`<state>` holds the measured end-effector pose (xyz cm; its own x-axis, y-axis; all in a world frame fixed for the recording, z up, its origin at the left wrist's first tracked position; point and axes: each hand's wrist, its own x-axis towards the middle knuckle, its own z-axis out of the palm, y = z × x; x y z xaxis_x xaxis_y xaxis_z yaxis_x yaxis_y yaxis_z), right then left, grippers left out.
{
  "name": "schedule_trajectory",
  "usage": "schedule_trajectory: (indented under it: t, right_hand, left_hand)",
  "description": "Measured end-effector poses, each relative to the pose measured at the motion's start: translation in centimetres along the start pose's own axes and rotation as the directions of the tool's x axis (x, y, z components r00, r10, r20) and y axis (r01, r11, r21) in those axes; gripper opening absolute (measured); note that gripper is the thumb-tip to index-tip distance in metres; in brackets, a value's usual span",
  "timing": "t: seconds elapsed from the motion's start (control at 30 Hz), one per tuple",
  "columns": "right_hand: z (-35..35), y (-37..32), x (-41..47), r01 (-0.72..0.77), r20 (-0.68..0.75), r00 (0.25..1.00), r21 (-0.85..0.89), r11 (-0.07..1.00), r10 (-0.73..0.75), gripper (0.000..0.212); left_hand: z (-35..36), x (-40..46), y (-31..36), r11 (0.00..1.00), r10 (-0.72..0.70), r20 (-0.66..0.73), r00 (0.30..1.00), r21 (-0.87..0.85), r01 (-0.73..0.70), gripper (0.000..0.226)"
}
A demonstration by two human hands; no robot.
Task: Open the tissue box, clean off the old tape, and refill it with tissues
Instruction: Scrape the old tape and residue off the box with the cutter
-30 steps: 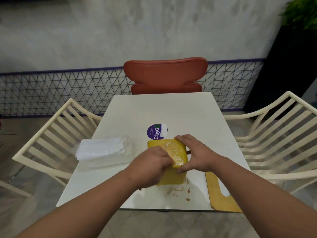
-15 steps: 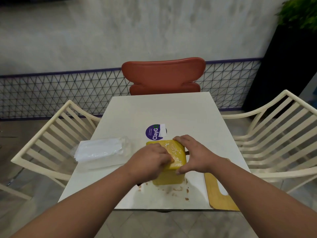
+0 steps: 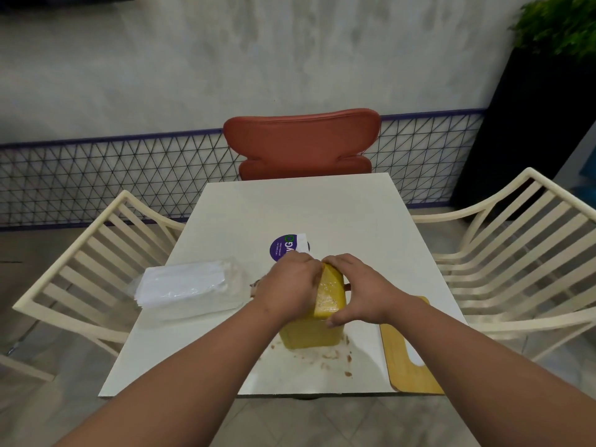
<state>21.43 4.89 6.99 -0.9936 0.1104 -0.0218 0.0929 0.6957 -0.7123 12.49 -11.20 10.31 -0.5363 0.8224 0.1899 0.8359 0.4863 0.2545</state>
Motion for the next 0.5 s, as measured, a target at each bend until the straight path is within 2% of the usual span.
schedule_trajectory:
  t: [0.2, 0.3, 0.5]
  right_hand:
    - [0.0, 0.2, 0.3, 0.000, 0.002, 1.000, -0.006, 1.000, 0.000, 0.110]
    - [0.0, 0.1, 0.4, -0.006, 0.016, 1.000, -0.029, 1.000, 0.007, 0.115]
    - [-0.1, 0.1, 0.4, -0.002, 0.045, 0.999, -0.056, 0.998, 0.005, 0.116]
  left_hand:
    - [-0.1, 0.0, 1.2, 0.982, 0.160, 0.050, 0.986, -0.109, -0.154, 0.033]
    - [-0.5, -0.5, 0.7, 0.960, 0.230, 0.073, 0.971, -0.179, -0.214, 0.027]
    - [-1.6, -1.6, -1.4, 0.954, 0.252, 0.285, 0.925, -0.233, -0.188, 0.027]
